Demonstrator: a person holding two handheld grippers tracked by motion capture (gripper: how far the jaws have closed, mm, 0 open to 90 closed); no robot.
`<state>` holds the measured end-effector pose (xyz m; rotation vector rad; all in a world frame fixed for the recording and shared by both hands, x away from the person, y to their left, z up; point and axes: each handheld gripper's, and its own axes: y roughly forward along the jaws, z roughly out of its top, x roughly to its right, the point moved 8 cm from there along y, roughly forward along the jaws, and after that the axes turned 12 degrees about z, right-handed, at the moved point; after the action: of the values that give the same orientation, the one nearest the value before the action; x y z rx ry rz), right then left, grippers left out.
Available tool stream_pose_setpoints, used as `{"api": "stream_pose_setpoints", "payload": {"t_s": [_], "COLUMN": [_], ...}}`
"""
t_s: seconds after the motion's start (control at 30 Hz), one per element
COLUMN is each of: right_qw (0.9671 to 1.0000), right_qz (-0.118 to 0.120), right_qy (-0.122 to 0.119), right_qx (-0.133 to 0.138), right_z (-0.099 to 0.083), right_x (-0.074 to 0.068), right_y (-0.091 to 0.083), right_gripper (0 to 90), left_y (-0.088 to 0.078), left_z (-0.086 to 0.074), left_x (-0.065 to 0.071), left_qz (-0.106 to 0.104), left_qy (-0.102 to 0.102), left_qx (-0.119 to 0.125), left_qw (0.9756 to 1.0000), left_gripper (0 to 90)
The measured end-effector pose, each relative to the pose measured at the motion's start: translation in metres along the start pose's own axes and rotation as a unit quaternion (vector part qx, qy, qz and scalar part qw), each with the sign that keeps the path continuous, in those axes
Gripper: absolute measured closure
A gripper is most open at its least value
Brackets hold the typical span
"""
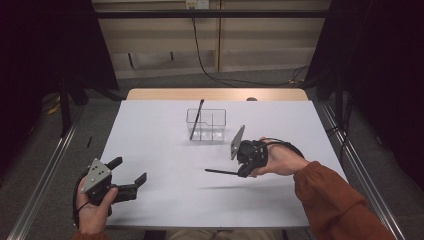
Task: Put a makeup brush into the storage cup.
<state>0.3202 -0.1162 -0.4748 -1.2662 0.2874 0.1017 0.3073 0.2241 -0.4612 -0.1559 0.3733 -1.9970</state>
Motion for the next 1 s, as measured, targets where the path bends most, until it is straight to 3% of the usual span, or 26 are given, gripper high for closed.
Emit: {"api": "stream_pose_setpoints", "payload": {"t_s": [0.2, 0.4, 0.53, 0.63, 0.87, 1.0], "right_qw": [0.9996, 0.9993, 0.9994, 0.9994, 0.9996, 0.9997], "right_qz": [0.003, 0.007, 0.008, 0.009, 0.009, 0.009], "right_qy": [-0.005, -0.005, -0.005, -0.009, -0.011, -0.011], "right_qx": [-0.028, -0.038, -0.034, -0.031, -0.026, -0.022], "right_z": [-0.002, -0.001, 0.001, 0.002, 0.003, 0.003], "right_x": [-0.002, -0.001, -0.001, -0.001, -0.001, -0.001], "right_y": [0.003, 0.004, 0.005, 0.006, 0.006, 0.005], "right_gripper": [84.4, 84.4, 84.4, 84.3, 84.4, 84.3], "left_y": [0.000, 0.000, -0.001, -0.003, -0.003, -0.006], "left_z": [0.001, 0.002, 0.008, 0.013, 0.023, 0.033], "left_x": [0.003, 0.006, 0.011, 0.019, 0.031, 0.039], "left_qz": [-0.007, -0.016, -0.025, -0.050, -0.065, -0.076], "left_qy": [0.006, 0.010, 0.014, 0.006, 0.031, 0.035], "left_qx": [-0.001, -0.007, -0.003, -0.004, 0.002, 0.021], "left_qw": [1.0000, 0.9998, 0.9996, 0.9987, 0.9974, 0.9963], "left_gripper": [2.5, 2.6, 2.4, 2.4, 2.6, 2.6]}}
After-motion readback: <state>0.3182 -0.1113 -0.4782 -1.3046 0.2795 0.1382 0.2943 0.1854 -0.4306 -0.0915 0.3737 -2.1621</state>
